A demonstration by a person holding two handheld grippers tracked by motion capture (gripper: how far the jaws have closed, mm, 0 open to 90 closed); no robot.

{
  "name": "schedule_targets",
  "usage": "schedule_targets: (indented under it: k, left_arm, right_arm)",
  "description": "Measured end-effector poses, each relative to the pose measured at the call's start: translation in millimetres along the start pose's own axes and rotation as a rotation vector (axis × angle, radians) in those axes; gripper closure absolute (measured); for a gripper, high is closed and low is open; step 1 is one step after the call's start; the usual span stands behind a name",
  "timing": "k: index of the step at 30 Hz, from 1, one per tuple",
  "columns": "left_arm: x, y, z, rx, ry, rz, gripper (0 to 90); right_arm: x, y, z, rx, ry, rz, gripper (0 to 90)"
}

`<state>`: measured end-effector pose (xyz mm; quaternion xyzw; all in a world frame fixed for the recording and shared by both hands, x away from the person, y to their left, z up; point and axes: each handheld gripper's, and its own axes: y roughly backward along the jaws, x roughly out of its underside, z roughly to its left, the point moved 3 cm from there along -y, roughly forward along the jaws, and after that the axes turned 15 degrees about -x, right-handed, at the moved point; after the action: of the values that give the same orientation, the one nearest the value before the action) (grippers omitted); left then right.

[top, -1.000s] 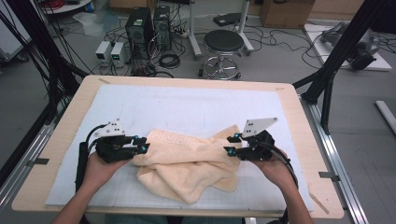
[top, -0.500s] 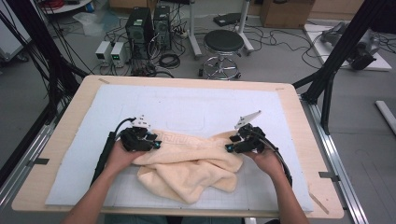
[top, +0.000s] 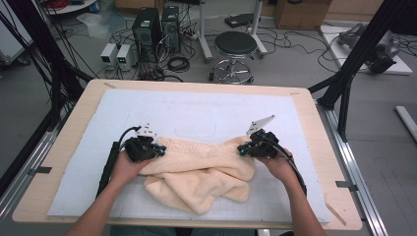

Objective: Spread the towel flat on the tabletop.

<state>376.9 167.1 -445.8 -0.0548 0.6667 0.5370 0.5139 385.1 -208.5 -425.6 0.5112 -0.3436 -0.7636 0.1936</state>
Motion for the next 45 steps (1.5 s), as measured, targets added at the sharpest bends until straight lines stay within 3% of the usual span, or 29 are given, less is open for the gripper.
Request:
schedule_targets:
  k: [3, 4, 5, 6, 7, 8, 9, 10, 11, 13, 14, 15, 17, 20, 22, 27, 32, 35, 41, 45]
  left_arm:
    - [-4.1, 3.6, 4.5, -0.017, 0.028, -0.052, 88.7]
    - [-4.1, 3.6, 4.5, -0.017, 0.028, -0.052, 81.5]
    - [-4.8, 2.1, 5.7, -0.026, 0.035, -0.057, 81.5]
    - [-4.6, -1.2, 6.9, -0.018, 0.052, -0.053, 72.0]
    - [-3.8, -4.0, 7.4, -0.016, 0.054, -0.048, 63.3]
    - [-1.4, -9.7, 7.2, -0.016, 0.055, -0.024, 52.9]
    - [0.4, -13.1, 6.4, -0.005, 0.047, -0.008, 50.2]
    - [0.4, -13.1, 6.4, -0.005, 0.047, -0.008, 50.2]
    - [1.5, -16.5, 2.2, -0.001, 0.021, -0.002, 51.7]
    - [0.9, -17.3, -1.4, -0.030, -0.020, 0.001, 59.0]
    - [0.9, -17.3, -1.4, -0.030, -0.020, 0.001, 63.2]
    - [0.9, -17.4, -2.0, -0.064, -0.030, 0.000, 67.9]
    - [0.7, -17.4, -1.3, -0.087, -0.024, 0.004, 73.6]
    - [0.7, -17.5, -1.1, -0.099, -0.019, 0.006, 80.2]
    - [0.6, -17.5, -1.2, -0.096, -0.017, 0.005, 84.4]
    - [-0.3, -12.1, 2.7, -0.073, 0.018, 0.009, 86.9]
    - [-9.9, 4.7, 8.0, -0.078, 0.043, -0.055, 87.2]
    - [-16.9, 18.4, 12.1, -0.090, 0.055, -0.092, 87.2]
    - [-32.0, 45.1, 20.5, -0.105, 0.061, -0.150, 87.2]
    - [-39.4, 63.9, 26.2, -0.109, 0.071, -0.188, 87.2]
  right_arm:
    - [-0.1, 9.6, -3.8, 0.013, -0.004, -0.060, 86.9]
    - [1.0, 10.4, -4.7, 0.013, -0.014, -0.064, 85.3]
    - [1.0, 10.4, -4.7, 0.013, -0.014, -0.064, 85.3]
    - [2.2, 9.9, -6.6, 0.014, -0.011, -0.060, 78.5]
    - [4.1, 8.2, -8.6, 0.021, -0.022, -0.054, 63.7]
    - [8.7, 5.6, -14.1, 0.037, -0.060, -0.037, 55.0]
    - [10.7, 4.7, -15.7, 0.036, -0.068, -0.029, 51.7]
    - [13.0, 3.0, -17.3, 0.036, -0.080, -0.017, 50.3]
    - [15.1, 0.8, -18.3, 0.034, -0.085, -0.001, 50.1]
    - [18.5, -5.2, -19.2, 0.021, -0.093, 0.034, 50.1]
    - [18.5, -5.2, -19.2, 0.021, -0.093, 0.034, 50.1]
    - [19.9, -10.2, -20.6, 0.011, -0.117, 0.027, 53.0]
    - [20.1, -10.1, -20.5, 0.012, -0.120, 0.018, 63.2]
    - [19.3, -11.7, -18.0, 0.017, -0.100, 0.025, 79.3]
    - [20.0, -12.9, -17.9, 0.025, -0.080, 0.009, 81.6]
    - [14.8, -1.1, -14.2, 0.039, -0.053, -0.047, 83.6]
    - [-0.6, 17.9, -7.7, 0.058, -0.028, -0.109, 84.5]
    - [-14.6, 27.2, -0.5, 0.059, 0.011, -0.148, 84.9]
    - [-39.4, 39.4, 14.3, 0.063, 0.081, -0.163, 85.5]
    - [-51.3, 49.7, 22.1, 0.060, 0.102, -0.201, 85.7]
